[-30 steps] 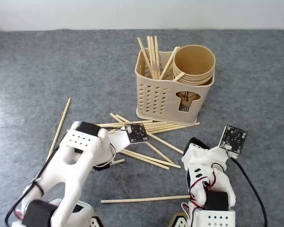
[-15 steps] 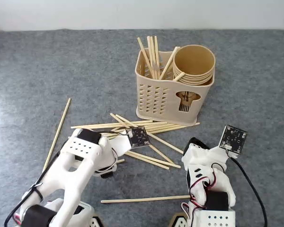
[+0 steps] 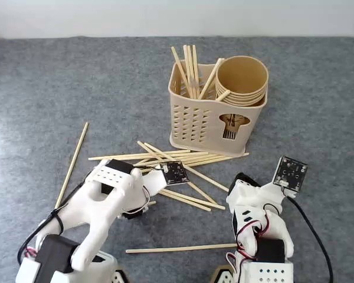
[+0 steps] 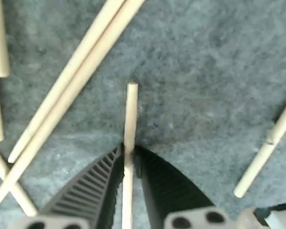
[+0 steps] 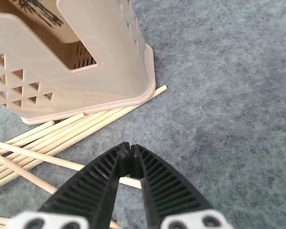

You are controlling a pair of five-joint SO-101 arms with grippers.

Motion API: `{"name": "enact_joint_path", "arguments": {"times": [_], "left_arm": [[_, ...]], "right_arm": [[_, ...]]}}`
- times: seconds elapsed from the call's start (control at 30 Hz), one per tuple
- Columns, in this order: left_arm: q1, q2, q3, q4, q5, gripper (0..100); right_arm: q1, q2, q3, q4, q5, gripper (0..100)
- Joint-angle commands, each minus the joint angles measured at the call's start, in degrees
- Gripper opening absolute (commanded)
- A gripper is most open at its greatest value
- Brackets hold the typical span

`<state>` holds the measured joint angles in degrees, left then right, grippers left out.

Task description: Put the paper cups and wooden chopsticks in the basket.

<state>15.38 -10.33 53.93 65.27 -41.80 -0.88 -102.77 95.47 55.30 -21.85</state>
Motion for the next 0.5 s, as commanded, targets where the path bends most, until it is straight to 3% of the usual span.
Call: {"name": "enact_joint_path", "arguments": {"times": [0.0, 0.13, 0.47], "left_arm": [[-0.35, 0.0, -2.59, 0.26, 0.35, 1], [-0.35, -4.48, -2.86, 1.93, 0.35, 1], [-0.35, -38.15, -20.18, 23.82, 0.44, 1]], "right_arm": [[0.4, -1.01, 0.97, 0.13, -0.44, 0.8], [0.4, -1.01, 0.97, 0.13, -0.44, 0.8], [0.4, -1.01, 0.97, 0.13, -0.53, 0.8]]}}
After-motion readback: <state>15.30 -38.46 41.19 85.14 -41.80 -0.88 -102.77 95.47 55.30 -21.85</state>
